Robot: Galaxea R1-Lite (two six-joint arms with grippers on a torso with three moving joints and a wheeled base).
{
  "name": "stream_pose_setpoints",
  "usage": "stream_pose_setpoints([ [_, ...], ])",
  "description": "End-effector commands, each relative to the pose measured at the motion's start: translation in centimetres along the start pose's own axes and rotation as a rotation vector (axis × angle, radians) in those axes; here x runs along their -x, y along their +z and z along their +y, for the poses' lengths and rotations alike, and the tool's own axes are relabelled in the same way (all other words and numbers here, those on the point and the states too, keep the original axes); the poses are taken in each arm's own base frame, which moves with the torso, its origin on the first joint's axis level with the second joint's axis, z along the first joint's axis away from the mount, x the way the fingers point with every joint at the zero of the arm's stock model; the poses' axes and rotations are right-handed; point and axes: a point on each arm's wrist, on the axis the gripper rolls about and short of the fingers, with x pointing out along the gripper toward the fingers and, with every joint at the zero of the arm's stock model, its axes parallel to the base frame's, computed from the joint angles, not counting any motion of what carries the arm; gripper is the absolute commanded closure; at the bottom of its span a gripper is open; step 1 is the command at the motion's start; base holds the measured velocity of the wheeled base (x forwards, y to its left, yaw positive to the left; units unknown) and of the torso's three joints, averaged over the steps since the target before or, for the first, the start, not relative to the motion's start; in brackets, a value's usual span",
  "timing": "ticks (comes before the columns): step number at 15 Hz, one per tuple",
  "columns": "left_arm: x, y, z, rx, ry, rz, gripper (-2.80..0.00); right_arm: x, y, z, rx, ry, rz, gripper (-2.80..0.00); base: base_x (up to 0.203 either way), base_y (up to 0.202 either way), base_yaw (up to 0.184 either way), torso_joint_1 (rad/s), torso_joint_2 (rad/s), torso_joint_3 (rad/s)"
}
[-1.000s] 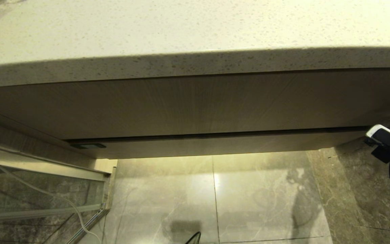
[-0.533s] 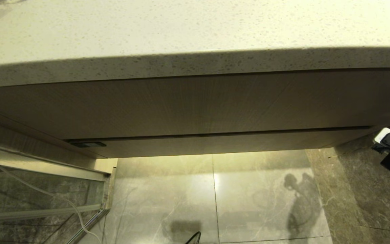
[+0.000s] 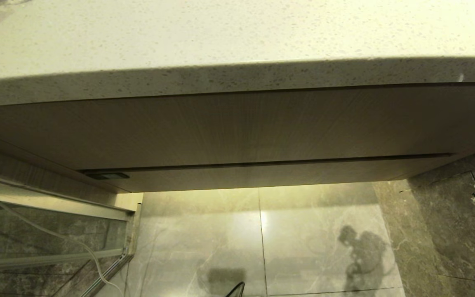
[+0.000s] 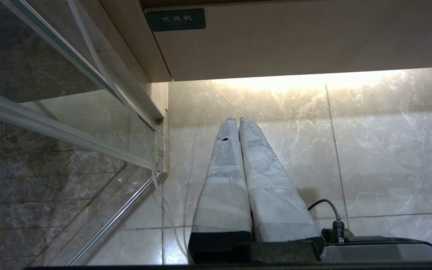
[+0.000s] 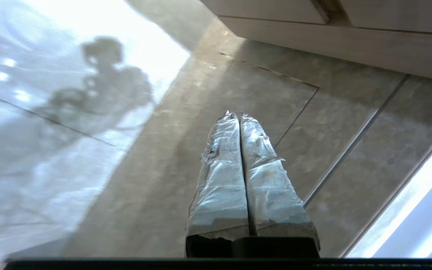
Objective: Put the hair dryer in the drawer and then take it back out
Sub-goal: Pull open the drawer
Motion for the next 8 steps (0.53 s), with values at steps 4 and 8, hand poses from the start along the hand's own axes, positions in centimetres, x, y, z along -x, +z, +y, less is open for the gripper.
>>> stream_pose_setpoints([
  [4, 0.0, 0.0, 0.0, 0.001, 0.000, 0.000, 0.00, 9.6, 3.7, 3.2, -0.038, -0.027, -0.228, 0.00, 0.000, 0.000, 0.000, 0.000, 0.00, 0.000],
  [8, 0.0, 0.0, 0.0, 0.000, 0.000, 0.000, 0.00, 13.1, 4.7, 5.8, 0.080, 0.070, -0.439, 0.00, 0.000, 0.000, 0.000, 0.000, 0.00, 0.000],
])
